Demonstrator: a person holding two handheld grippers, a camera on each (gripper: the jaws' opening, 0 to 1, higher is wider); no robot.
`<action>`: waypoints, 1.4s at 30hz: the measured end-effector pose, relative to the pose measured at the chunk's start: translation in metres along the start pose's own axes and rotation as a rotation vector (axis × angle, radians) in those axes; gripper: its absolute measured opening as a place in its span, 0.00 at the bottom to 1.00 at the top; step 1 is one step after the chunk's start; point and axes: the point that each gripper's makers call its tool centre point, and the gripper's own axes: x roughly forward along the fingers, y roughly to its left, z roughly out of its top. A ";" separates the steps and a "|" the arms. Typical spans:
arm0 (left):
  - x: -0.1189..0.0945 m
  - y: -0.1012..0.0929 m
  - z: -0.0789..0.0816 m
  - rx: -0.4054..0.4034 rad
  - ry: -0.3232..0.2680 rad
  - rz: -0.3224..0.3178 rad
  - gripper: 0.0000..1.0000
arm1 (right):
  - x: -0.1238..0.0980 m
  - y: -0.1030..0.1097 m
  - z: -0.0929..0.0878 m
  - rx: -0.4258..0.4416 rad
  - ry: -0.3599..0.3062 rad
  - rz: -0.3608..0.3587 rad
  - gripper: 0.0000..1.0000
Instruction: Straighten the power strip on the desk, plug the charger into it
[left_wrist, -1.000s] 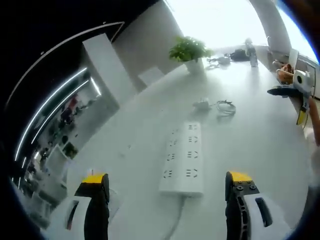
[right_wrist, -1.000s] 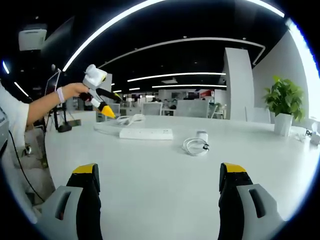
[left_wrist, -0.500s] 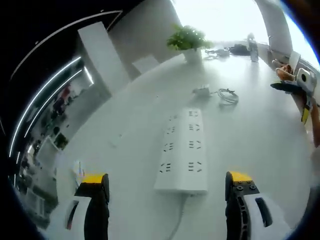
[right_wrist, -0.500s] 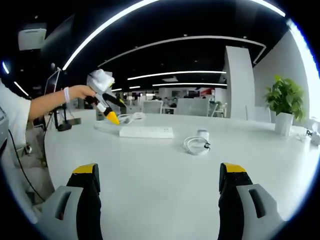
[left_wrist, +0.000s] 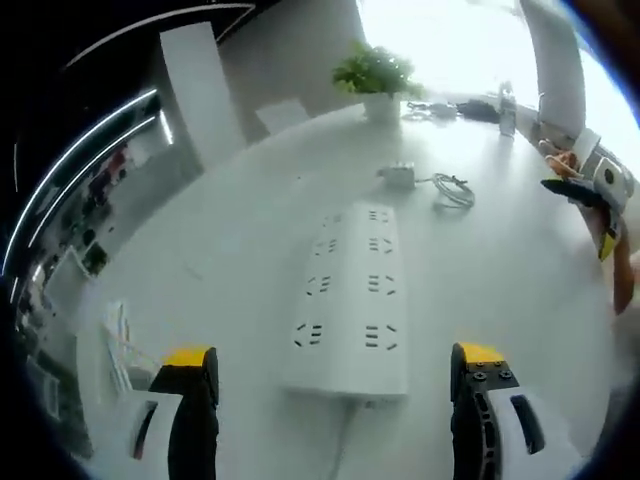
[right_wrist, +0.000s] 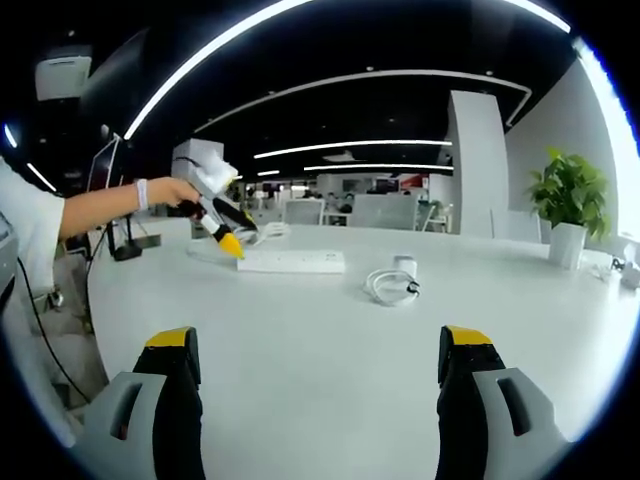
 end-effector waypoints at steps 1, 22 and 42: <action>0.001 -0.001 0.000 -0.014 -0.001 -0.012 0.99 | 0.000 -0.001 0.000 0.001 0.000 -0.001 0.99; 0.028 0.002 -0.005 -0.101 -0.032 -0.056 0.99 | -0.002 -0.007 -0.005 0.012 0.008 -0.015 0.99; 0.040 -0.008 -0.014 -0.062 -0.052 -0.108 0.99 | -0.007 -0.014 -0.008 0.017 0.015 -0.037 0.99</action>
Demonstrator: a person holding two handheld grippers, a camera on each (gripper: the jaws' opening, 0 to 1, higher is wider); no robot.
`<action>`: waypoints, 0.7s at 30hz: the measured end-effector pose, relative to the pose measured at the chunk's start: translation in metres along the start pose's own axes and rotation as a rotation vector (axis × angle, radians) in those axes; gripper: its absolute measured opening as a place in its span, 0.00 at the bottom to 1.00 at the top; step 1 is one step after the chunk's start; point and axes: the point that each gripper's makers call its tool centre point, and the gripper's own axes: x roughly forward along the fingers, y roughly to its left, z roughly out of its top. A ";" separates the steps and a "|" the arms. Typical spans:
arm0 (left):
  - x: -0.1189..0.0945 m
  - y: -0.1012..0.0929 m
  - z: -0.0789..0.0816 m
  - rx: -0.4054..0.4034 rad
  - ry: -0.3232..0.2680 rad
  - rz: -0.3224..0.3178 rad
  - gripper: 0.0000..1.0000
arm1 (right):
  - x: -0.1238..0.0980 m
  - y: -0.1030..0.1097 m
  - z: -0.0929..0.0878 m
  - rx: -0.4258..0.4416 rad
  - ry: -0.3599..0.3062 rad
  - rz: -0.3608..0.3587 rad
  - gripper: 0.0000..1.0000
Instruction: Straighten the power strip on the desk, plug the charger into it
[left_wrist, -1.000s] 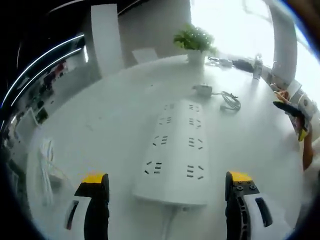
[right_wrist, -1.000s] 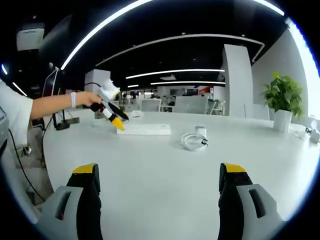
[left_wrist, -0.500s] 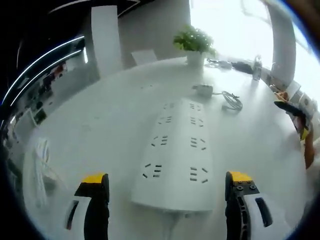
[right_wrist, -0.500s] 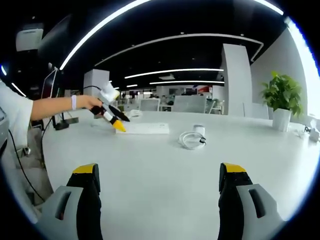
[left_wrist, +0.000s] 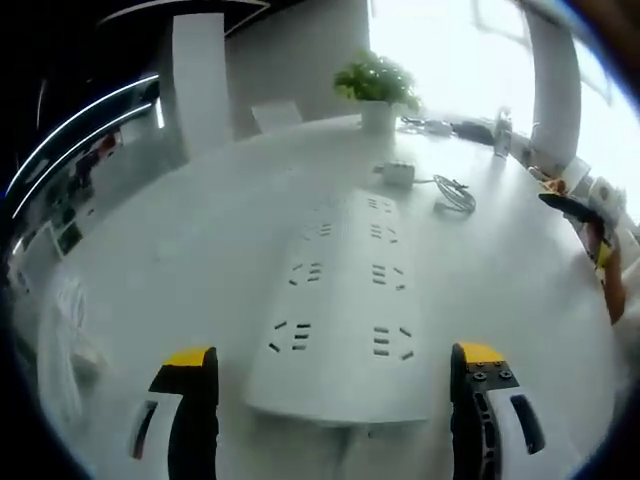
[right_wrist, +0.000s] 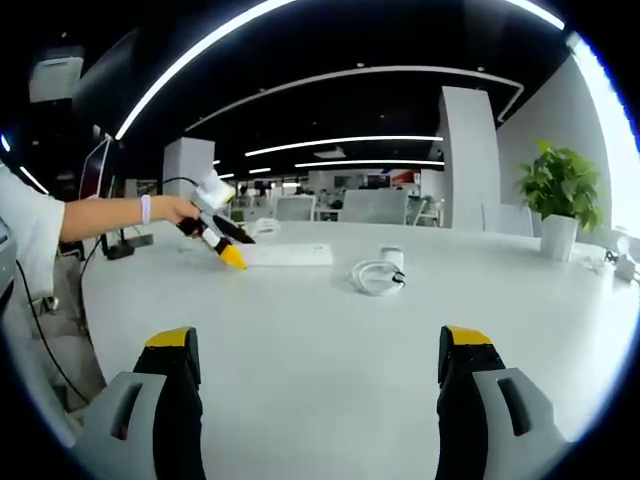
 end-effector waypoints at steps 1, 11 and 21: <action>0.000 -0.001 -0.001 0.004 0.003 -0.003 0.99 | 0.000 -0.001 0.000 0.001 0.000 -0.002 0.99; 0.002 -0.005 -0.003 0.000 -0.006 -0.064 0.93 | -0.002 -0.004 -0.003 0.006 0.007 -0.013 0.99; 0.003 -0.003 -0.001 0.000 -0.023 -0.065 0.92 | -0.002 -0.005 -0.001 0.004 0.006 -0.016 0.99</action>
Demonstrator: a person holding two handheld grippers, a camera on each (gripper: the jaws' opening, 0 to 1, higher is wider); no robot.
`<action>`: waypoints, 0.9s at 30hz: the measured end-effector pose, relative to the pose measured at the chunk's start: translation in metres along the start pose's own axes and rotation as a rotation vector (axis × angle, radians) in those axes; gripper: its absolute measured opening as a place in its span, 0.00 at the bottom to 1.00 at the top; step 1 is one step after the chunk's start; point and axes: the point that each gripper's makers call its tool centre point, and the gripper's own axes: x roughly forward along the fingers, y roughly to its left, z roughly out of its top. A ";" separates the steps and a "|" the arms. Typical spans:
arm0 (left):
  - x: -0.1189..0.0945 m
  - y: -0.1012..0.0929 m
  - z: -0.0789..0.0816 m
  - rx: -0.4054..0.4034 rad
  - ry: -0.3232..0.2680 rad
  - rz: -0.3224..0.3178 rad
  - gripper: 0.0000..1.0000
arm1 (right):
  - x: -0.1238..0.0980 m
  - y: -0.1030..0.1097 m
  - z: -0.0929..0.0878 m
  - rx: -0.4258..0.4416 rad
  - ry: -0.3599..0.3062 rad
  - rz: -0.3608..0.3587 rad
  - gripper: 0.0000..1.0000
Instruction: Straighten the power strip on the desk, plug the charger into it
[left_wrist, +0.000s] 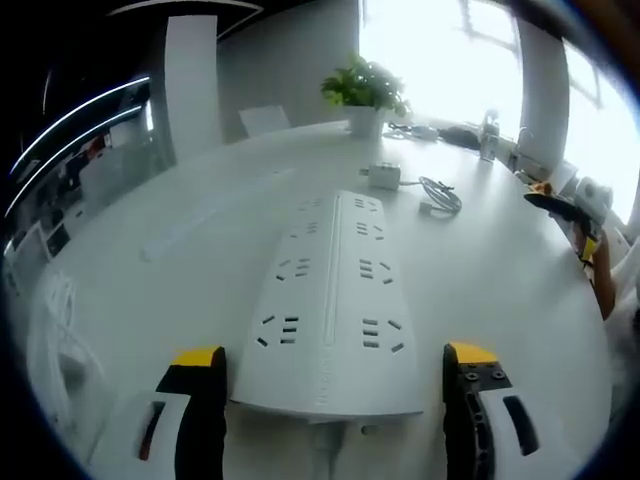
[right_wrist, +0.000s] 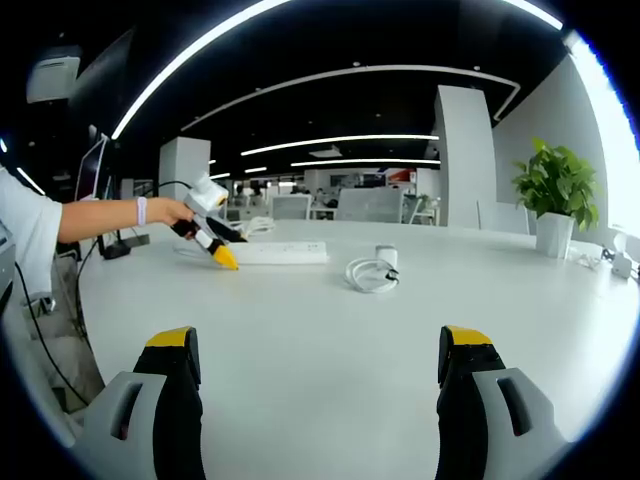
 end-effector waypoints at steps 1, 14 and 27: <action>0.000 0.001 0.001 0.000 -0.002 -0.001 0.92 | 0.000 0.000 0.000 0.000 0.001 -0.001 0.99; 0.003 0.008 0.005 0.001 -0.016 -0.002 0.79 | 0.000 0.000 -0.001 -0.002 0.006 -0.001 0.99; 0.002 0.010 0.006 0.029 0.024 -0.024 0.77 | 0.001 0.001 0.000 -0.005 0.004 0.004 0.99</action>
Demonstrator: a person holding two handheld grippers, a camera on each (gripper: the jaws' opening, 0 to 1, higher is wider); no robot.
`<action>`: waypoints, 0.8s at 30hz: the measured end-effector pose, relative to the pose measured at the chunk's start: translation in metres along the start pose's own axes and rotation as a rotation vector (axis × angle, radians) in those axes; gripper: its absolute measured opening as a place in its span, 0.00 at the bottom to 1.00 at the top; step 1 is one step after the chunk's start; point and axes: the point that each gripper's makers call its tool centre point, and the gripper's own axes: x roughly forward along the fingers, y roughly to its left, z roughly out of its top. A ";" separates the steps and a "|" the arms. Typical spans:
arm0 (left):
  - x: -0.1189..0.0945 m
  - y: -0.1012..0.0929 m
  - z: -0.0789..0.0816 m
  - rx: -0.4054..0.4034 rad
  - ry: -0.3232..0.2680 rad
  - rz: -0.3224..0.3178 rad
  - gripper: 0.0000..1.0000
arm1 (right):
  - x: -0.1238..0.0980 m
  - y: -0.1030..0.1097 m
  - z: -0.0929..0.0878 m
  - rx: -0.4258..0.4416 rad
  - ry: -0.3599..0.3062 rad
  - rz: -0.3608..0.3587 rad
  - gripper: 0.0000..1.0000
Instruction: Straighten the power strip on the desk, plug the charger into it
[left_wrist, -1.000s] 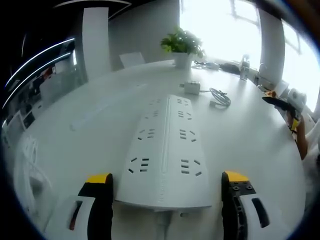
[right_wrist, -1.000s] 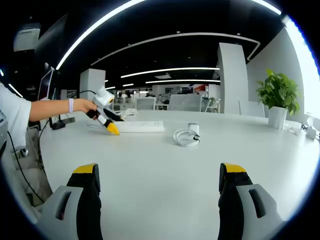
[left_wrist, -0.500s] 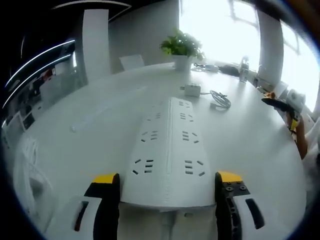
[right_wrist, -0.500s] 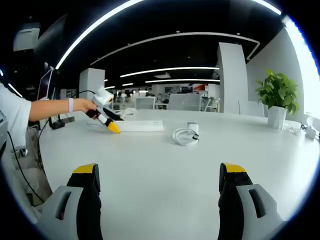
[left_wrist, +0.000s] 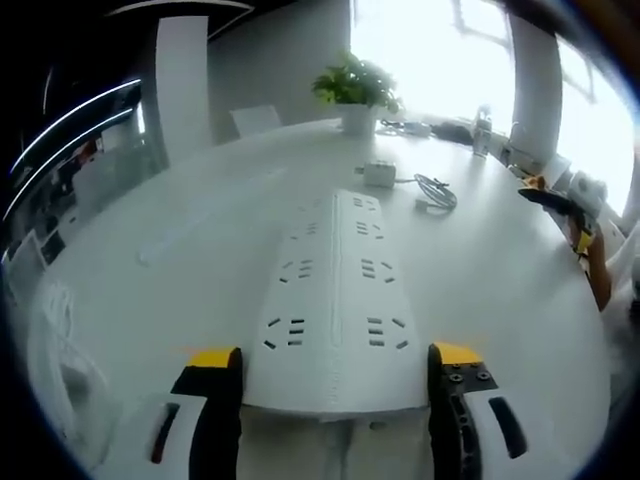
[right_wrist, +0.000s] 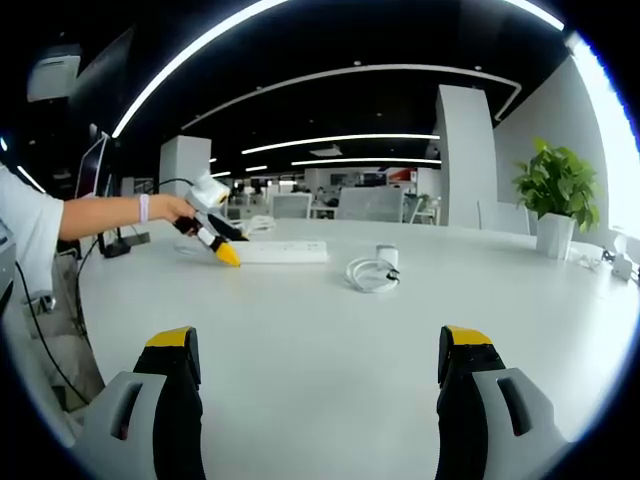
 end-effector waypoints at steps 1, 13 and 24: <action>0.000 -0.001 -0.001 0.002 0.002 -0.002 0.77 | 0.000 0.000 0.000 0.000 0.001 0.000 0.99; -0.007 -0.009 -0.006 0.074 0.119 -0.061 0.74 | 0.001 -0.001 0.002 -0.002 -0.003 -0.001 0.99; -0.015 -0.009 -0.011 0.136 0.298 -0.105 0.70 | -0.001 -0.007 0.000 0.004 0.001 -0.018 0.99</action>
